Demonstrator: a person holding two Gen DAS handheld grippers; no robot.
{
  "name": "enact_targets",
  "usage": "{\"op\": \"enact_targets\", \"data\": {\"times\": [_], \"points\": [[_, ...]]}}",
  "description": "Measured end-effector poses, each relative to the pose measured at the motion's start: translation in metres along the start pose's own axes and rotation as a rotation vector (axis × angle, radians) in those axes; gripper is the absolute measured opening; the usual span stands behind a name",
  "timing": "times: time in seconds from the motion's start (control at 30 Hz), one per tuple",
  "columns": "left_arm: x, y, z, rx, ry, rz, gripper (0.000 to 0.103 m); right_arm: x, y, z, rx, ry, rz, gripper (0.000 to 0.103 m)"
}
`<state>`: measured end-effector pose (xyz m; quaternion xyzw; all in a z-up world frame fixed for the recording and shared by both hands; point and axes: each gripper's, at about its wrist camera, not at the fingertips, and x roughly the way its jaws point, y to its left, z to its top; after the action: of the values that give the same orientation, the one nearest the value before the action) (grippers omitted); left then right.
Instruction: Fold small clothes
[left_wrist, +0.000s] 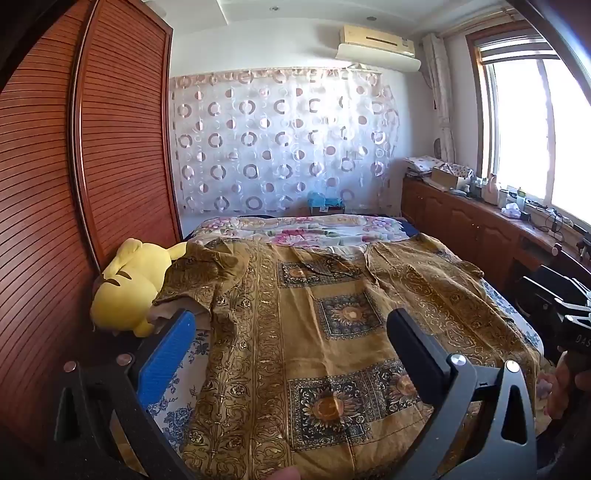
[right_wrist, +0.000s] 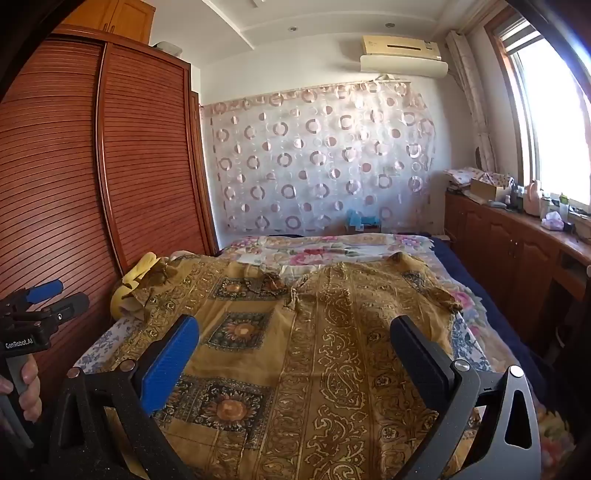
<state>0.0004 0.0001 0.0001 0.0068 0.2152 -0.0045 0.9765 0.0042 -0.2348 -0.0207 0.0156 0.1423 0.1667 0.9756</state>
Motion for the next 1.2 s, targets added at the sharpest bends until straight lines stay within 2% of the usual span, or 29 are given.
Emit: {"op": "enact_targets", "data": {"times": [1.2], "points": [[0.0034,0.001,-0.0003,-0.011,-0.002,-0.004,0.103,-0.001,0.0003,0.0008,0.003,-0.002,0.003,0.103]]}}
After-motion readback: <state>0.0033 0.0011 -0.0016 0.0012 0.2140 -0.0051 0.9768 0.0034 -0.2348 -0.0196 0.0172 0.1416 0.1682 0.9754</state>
